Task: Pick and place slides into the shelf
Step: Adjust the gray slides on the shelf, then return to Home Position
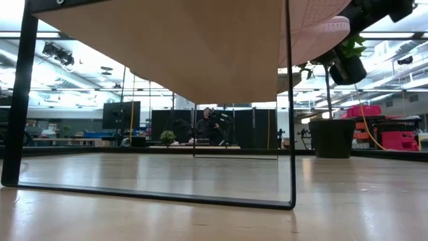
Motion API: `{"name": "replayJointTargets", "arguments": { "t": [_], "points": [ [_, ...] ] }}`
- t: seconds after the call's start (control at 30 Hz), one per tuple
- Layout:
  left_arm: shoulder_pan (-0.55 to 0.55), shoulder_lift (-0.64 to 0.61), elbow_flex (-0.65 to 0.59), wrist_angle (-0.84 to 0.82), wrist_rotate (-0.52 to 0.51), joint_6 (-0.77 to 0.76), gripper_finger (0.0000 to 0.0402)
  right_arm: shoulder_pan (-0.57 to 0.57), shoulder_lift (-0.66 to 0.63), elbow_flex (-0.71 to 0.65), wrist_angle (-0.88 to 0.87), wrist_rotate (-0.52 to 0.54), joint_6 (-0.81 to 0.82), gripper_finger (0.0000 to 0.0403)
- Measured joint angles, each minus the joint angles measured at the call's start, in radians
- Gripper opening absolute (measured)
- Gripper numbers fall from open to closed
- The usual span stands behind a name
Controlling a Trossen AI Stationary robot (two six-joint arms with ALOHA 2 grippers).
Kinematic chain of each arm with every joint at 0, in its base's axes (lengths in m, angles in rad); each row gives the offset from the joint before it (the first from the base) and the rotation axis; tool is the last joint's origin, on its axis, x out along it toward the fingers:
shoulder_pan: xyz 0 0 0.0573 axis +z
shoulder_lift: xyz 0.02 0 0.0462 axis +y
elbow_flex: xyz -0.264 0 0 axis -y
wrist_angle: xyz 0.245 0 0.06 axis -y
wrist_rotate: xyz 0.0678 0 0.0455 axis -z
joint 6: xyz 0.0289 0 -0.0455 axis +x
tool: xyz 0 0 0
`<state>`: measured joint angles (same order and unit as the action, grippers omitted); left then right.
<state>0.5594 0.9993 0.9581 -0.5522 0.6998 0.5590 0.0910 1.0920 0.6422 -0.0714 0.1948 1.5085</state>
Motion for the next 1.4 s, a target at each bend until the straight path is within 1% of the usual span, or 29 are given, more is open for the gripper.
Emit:
{"name": "replayJointTargets", "arguments": {
  "t": [0.13,0.33,0.47,0.53,0.6,0.7,0.73,0.83,0.9,1.1,1.17,1.23,1.27,1.4],
  "points": [
    [0.000,0.002,0.000,0.000,0.000,0.002,0.0184,0.017,-0.045,0.000,-0.027,0.009,-0.011,0.0077],
    [0.000,0.002,0.000,-0.020,0.000,0.006,0.0175,0.075,-0.084,0.000,-0.045,0.012,-0.021,0.0077],
    [0.000,0.002,0.000,-0.042,0.000,0.058,0.0167,0.123,-0.102,-0.001,-0.050,0.017,-0.085,0.0077],
    [0.000,0.002,0.000,-0.042,0.001,0.057,0.0160,0.146,-0.108,-0.001,-0.051,0.055,-0.125,0.0072],
    [0.000,0.002,0.000,-0.045,0.016,0.039,0.0150,0.163,-0.115,-0.002,-0.053,0.091,-0.171,0.0055],
    [0.000,0.002,0.000,-0.048,0.071,-0.003,0.0131,0.178,-0.136,-0.002,-0.058,0.135,-0.279,0.0014],
    [-0.002,0.002,0.000,-0.048,0.083,-0.013,0.0124,0.182,-0.145,-0.002,-0.058,0.146,-0.322,0.0008],
    [-0.009,0.002,0.000,-0.048,0.088,-0.054,0.0100,0.190,-0.167,-0.002,-0.058,0.158,-0.436,0.0011],
    [-0.018,0.002,0.000,-0.047,0.087,-0.076,0.0080,0.196,-0.178,-0.002,-0.070,0.173,-0.503,0.0006],
    [-0.058,0.002,0.000,-0.040,0.058,-0.146,0.0011,0.209,-0.229,-0.002,-0.175,0.271,-0.642,0.0003],
    [-0.072,0.002,-0.006,-0.017,0.048,-0.181,0.0007,0.209,-0.257,-0.002,-0.204,0.294,-0.687,0.0003],
    [-0.094,-0.013,-0.053,0.084,0.012,-0.248,0.0008,0.209,-0.289,-0.002,-0.216,0.295,-0.734,0.0003],
    [-0.099,-0.030,-0.087,0.138,-0.025,-0.288,0.0008,0.209,-0.305,-0.002,-0.218,0.294,-0.754,0.0003],
    [-0.110,-0.118,-0.254,0.391,-0.260,-0.469,0.0004,0.209,-0.364,-0.002,-0.225,0.294,-0.815,0.0003]
  ]
}}
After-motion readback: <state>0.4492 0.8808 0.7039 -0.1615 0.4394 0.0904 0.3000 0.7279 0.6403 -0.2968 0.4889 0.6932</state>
